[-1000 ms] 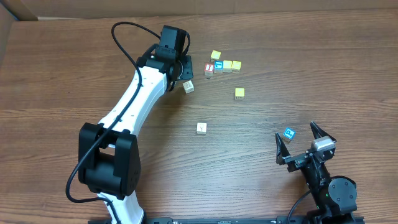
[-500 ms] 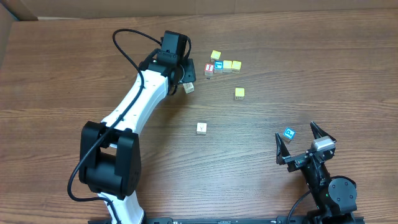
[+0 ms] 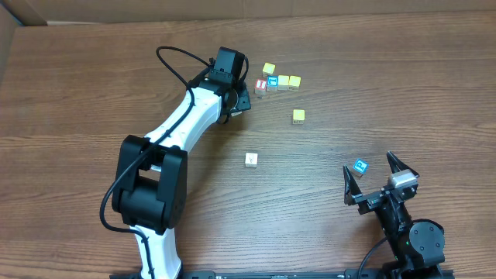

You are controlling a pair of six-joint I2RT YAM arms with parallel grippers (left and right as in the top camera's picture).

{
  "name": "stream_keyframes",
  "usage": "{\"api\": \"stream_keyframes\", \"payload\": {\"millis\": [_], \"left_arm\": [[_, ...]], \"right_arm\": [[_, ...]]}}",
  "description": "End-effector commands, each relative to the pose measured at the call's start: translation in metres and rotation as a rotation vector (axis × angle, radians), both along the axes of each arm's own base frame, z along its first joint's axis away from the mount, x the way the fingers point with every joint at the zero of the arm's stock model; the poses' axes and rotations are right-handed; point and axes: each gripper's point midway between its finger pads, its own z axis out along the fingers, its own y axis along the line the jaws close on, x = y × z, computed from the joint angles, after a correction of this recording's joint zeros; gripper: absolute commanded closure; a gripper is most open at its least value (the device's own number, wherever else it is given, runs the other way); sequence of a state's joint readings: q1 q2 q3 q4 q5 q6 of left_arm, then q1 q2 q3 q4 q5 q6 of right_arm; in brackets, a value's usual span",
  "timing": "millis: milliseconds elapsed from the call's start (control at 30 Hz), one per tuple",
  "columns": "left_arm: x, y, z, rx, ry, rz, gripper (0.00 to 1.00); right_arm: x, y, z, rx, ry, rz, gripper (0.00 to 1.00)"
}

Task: Flip 5 blocks
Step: 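Move the left gripper back and grasp the white 'M' block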

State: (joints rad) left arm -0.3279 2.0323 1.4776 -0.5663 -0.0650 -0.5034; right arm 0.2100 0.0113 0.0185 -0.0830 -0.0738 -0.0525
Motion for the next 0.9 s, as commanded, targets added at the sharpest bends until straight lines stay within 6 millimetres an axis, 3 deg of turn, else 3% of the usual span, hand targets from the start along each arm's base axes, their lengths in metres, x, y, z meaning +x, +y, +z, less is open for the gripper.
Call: {"api": "stream_keyframes", "payload": {"millis": [0, 233, 400, 700, 867], "left_arm": [[-0.001, -0.001, -0.018, 0.014, 0.024, 0.018, 0.46], [-0.004, 0.0, -0.042, 0.027, 0.066, 0.024, 0.51], [-0.001, -0.001, -0.04, 0.024, 0.055, 0.022, 0.55], [0.005, -0.003, -0.027, 0.058, 0.04, -0.059, 0.73], [0.005, -0.002, -0.025, 0.068, 0.046, -0.066, 0.69]], "right_arm": [[0.001, -0.002, -0.003, -0.001, -0.001, -0.009, 0.0], [0.001, -0.002, -0.003, -0.001, -0.001, -0.008, 0.0], [0.001, -0.002, -0.003, -0.001, -0.001, -0.008, 0.0], [0.001, -0.002, -0.003, -0.001, 0.0, -0.008, 0.0], [0.001, -0.002, -0.003, -0.001, -0.001, -0.008, 0.0]]}}
